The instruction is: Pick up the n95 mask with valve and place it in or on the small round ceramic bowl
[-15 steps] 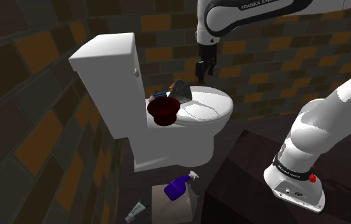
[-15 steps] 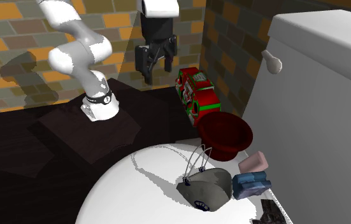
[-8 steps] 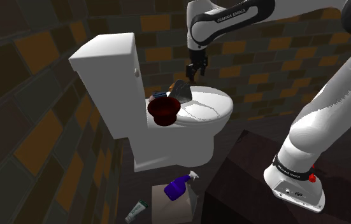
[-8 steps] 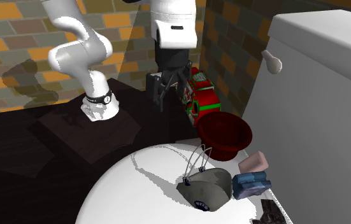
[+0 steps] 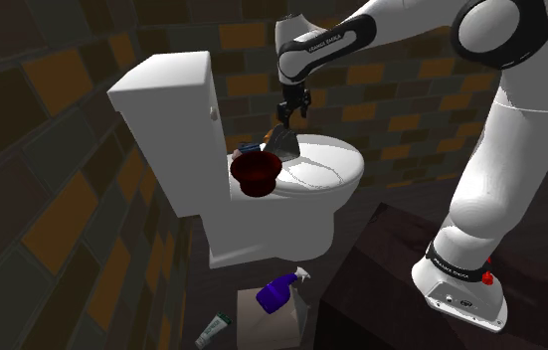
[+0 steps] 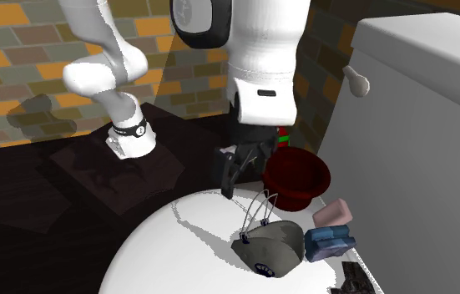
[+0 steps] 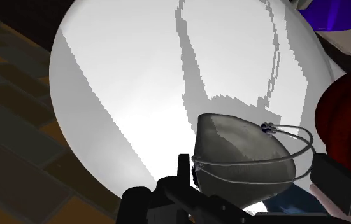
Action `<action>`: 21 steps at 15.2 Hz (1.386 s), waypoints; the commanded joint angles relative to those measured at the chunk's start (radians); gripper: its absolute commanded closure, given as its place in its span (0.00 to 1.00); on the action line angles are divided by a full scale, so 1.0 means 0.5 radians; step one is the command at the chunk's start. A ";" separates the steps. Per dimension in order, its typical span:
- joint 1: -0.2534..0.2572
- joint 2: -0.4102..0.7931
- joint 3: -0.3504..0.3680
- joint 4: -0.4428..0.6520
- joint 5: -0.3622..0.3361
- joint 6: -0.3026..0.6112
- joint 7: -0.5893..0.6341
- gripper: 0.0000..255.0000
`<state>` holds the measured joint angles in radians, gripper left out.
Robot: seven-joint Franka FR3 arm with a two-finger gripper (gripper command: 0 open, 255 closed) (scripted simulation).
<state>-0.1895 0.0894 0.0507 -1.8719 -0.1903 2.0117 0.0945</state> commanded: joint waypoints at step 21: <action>-0.047 0.455 -0.072 0.284 -0.097 0.198 0.105 1.00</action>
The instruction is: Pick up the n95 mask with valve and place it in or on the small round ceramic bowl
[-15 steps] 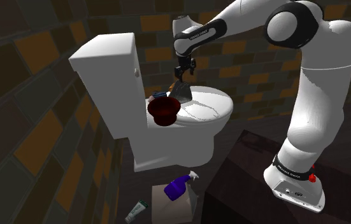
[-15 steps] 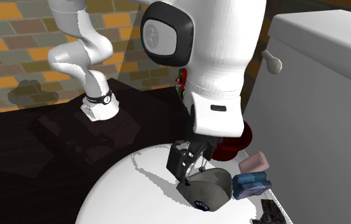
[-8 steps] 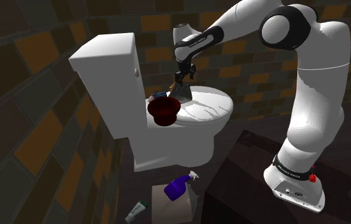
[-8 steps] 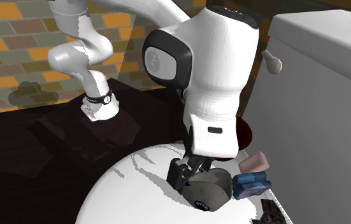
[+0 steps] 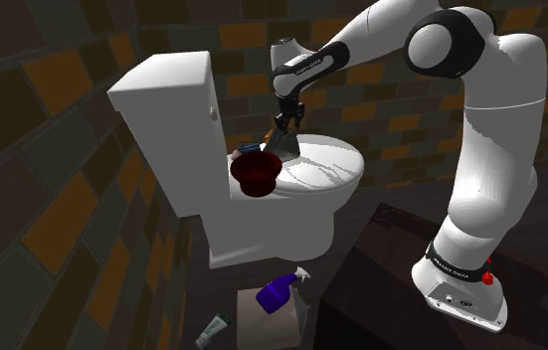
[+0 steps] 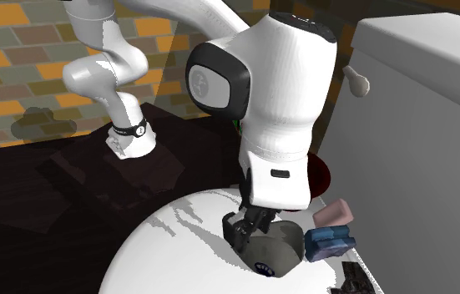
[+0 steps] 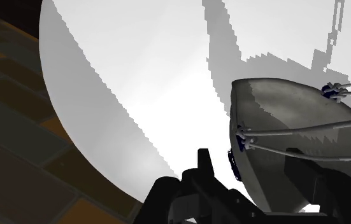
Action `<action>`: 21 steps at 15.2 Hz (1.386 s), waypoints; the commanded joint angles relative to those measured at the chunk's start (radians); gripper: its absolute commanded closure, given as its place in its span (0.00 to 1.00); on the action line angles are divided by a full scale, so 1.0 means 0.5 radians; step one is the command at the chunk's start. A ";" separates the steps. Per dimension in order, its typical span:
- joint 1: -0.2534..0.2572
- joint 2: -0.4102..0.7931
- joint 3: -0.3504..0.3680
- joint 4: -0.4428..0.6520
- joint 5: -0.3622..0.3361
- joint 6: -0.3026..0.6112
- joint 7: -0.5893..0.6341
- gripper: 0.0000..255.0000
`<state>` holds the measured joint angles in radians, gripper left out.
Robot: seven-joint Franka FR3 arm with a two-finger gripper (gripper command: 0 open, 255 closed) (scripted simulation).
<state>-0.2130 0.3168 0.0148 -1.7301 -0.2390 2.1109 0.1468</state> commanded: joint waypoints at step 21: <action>0.003 -0.080 0.008 0.210 0.032 -0.285 -0.063 1.00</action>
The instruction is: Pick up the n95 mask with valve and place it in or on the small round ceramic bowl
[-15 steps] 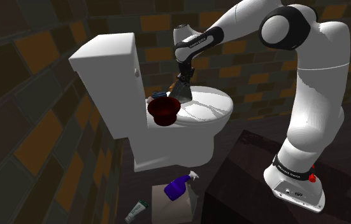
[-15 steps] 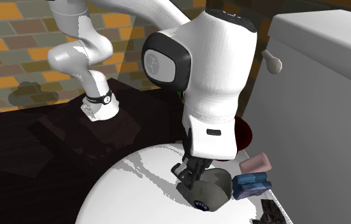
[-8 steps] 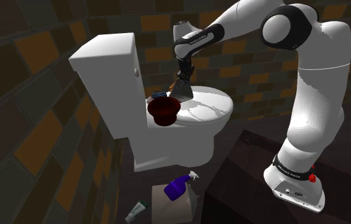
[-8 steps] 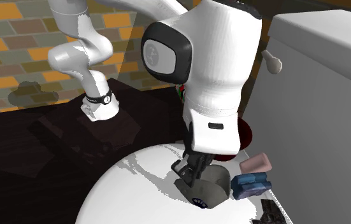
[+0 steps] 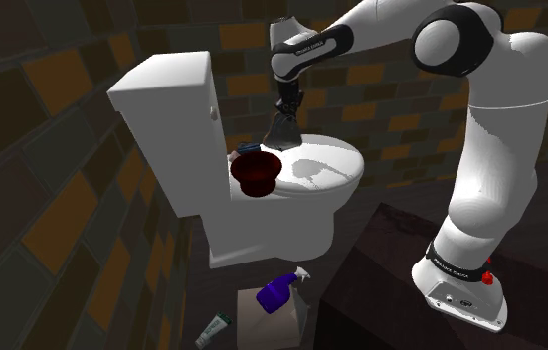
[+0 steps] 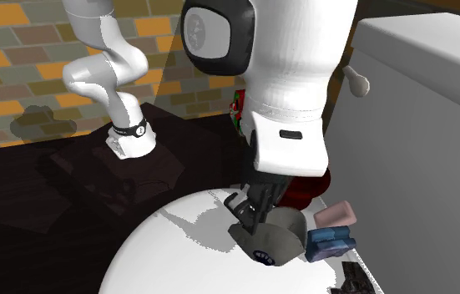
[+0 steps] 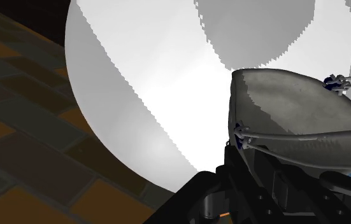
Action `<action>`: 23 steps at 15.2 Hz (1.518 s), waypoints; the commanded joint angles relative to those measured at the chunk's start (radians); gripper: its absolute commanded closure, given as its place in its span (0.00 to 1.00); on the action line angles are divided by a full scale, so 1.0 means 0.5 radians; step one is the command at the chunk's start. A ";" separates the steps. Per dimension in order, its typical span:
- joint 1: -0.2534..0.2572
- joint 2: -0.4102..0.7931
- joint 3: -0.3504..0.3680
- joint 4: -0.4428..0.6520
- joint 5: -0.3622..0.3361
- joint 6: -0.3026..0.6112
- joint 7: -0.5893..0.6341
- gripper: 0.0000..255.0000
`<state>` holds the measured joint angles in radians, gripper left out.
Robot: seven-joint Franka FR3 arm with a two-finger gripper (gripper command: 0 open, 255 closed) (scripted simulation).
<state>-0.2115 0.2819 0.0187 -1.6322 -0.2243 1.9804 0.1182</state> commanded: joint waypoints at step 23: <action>0.067 -0.034 0.035 0.567 0.020 -0.607 -0.033 1.00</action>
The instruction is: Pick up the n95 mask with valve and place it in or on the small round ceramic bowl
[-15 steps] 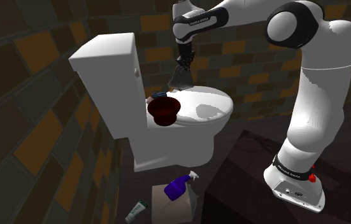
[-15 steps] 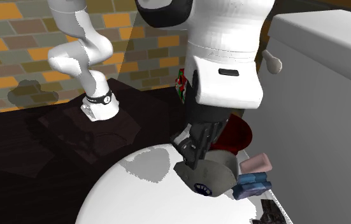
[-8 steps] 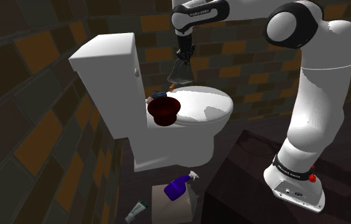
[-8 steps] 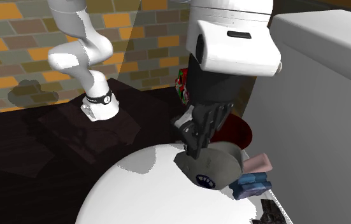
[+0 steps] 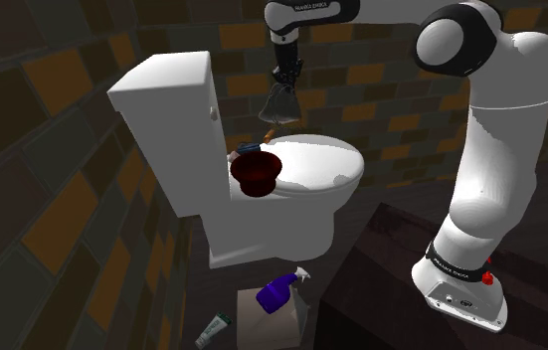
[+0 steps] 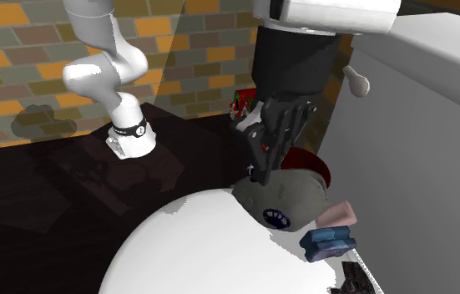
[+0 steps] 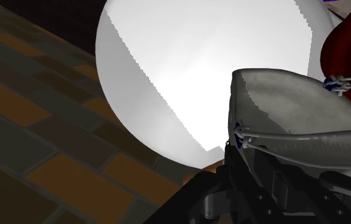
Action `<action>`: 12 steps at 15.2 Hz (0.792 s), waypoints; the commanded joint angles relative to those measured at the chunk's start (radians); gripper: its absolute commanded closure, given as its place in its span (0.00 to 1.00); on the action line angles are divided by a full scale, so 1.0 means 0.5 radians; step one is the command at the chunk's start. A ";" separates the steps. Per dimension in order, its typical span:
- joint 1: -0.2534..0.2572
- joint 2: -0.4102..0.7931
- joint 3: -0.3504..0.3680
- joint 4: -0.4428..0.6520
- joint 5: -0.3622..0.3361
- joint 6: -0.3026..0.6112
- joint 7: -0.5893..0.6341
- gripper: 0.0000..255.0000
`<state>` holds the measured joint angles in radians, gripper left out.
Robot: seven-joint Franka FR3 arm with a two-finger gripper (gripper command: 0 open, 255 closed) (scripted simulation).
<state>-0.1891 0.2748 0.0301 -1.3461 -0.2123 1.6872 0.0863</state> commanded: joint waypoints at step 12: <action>0.364 -0.042 0.199 0.219 -0.069 -0.374 0.484 1.00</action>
<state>-0.0246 0.2358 0.1211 -1.2833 -0.2414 1.5340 0.3095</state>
